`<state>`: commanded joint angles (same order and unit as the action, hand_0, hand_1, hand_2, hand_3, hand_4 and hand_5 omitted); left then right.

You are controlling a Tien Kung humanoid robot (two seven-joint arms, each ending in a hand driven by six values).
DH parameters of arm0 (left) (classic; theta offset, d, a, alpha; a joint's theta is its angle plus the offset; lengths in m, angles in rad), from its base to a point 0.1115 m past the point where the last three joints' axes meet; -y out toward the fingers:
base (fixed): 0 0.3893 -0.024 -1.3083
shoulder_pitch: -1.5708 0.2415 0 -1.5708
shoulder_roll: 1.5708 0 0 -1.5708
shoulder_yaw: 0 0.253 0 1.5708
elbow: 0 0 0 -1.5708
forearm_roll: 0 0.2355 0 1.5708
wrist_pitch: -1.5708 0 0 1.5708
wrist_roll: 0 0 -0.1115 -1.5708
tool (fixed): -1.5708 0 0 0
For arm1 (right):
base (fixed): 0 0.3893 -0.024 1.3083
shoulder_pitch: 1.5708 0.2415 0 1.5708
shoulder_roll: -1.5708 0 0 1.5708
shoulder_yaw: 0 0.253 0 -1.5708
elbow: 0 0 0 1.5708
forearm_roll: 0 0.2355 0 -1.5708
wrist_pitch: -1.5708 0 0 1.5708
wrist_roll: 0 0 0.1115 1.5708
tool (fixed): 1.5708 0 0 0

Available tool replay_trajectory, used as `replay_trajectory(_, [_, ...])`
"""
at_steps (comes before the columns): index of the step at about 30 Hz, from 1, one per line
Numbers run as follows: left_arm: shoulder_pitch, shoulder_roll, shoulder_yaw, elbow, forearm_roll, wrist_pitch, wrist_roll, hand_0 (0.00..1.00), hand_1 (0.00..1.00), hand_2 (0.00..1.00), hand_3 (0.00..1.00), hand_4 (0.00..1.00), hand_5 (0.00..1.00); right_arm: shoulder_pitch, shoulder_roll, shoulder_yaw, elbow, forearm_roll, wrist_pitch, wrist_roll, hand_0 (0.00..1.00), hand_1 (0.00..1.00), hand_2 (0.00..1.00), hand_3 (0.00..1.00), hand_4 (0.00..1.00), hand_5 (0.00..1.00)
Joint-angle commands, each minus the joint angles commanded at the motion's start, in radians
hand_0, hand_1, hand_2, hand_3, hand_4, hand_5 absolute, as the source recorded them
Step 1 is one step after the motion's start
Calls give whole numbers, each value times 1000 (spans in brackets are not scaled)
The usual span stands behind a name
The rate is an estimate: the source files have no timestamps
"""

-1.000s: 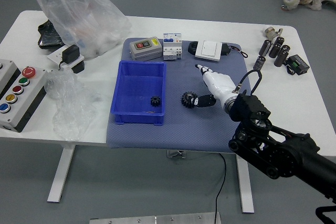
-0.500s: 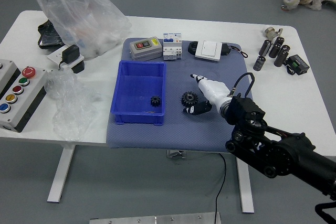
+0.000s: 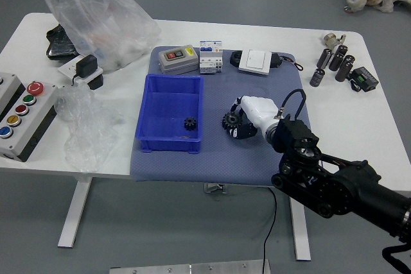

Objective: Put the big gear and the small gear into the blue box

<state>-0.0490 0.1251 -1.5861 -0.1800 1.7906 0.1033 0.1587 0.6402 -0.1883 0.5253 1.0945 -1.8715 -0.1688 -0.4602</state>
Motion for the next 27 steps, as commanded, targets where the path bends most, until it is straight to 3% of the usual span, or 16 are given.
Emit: replay_trajectory(27, [2,0,1,0,-1,-1,0,624,514,529,642,660,376,38,-22,69,47,-49,-34,17,446,554,459,580,560,97])
